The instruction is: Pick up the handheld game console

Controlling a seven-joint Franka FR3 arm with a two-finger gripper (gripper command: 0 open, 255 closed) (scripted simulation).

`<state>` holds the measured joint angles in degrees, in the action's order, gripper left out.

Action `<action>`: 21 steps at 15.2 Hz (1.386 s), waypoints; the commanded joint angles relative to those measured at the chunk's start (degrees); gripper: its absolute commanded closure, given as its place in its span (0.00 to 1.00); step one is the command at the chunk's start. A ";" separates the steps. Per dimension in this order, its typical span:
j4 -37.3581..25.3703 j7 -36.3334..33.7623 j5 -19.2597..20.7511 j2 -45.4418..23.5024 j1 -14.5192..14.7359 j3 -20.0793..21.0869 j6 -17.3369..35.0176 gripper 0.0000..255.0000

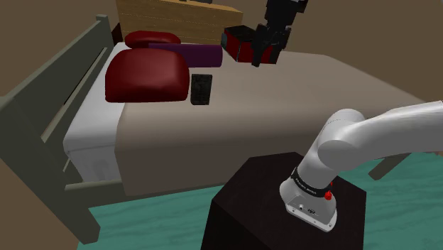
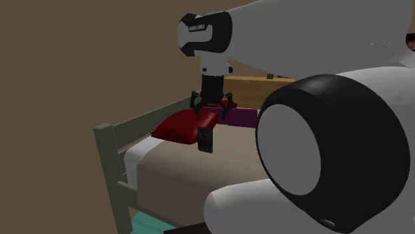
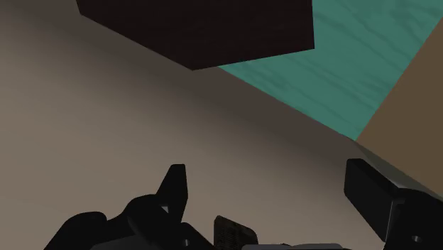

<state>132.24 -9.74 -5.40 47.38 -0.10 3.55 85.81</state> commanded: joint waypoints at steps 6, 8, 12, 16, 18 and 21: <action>-1.46 8.85 2.73 -9.27 1.38 -2.48 7.35 0.00; -2.67 12.20 3.57 -13.28 1.96 -3.32 10.04 0.00; -6.07 18.66 4.83 -21.64 3.03 -4.62 14.83 0.00; -10.69 24.79 5.61 -30.24 4.03 -5.42 18.71 0.00; -13.43 27.72 5.87 -34.59 4.47 -5.62 20.29 0.00; -18.05 31.95 6.18 -41.11 5.05 -5.65 22.19 0.00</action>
<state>115.66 20.41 0.64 8.45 4.85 -1.93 107.31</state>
